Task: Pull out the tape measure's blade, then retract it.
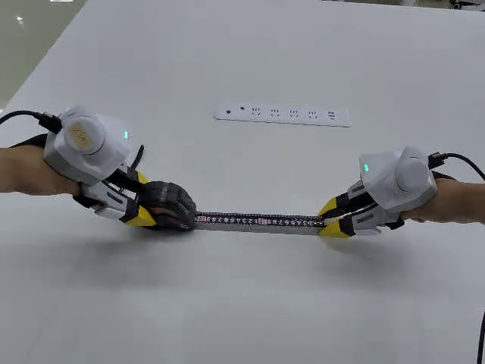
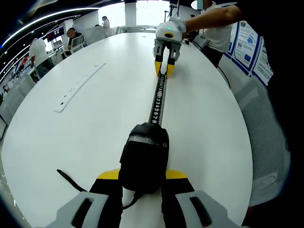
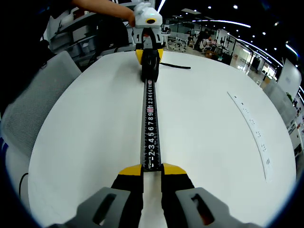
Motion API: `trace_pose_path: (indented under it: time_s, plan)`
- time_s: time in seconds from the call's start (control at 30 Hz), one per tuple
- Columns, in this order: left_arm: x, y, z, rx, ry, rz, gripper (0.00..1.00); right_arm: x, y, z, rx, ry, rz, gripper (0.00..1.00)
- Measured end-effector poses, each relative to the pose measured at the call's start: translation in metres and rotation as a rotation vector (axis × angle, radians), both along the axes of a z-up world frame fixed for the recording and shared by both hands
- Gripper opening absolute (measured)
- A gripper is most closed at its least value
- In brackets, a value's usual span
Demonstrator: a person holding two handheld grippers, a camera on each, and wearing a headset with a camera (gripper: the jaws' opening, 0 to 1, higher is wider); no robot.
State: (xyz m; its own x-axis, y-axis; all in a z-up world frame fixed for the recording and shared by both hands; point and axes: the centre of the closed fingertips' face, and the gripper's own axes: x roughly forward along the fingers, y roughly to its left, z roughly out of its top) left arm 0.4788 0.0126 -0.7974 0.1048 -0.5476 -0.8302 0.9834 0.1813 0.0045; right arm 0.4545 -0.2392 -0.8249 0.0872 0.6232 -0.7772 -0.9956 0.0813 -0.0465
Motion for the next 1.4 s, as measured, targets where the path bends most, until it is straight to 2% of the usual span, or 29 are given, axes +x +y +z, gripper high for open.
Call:
trace_pose_path:
  time_s: [0.7, 0.9, 1.07, 1.4]
  plan:
    - [0.000, -0.001, 0.000, 0.012, 0.003, -0.003, 0.28, 0.001, -0.021, -0.001, -0.034, 0.000, -0.024, 0.12]
    - [-0.001, -0.002, -0.001, 0.034, 0.008, -0.011, 0.29, 0.000, -0.020, -0.001, -0.054, -0.009, -0.016, 0.13]
    - [-0.002, -0.002, -0.001, 0.053, 0.009, -0.018, 0.29, 0.001, -0.021, -0.002, -0.062, 0.002, -0.016, 0.14]
    - [-0.001, -0.002, -0.001, 0.056, 0.011, -0.028, 0.30, 0.002, -0.022, -0.001, -0.070, -0.016, -0.021, 0.17]
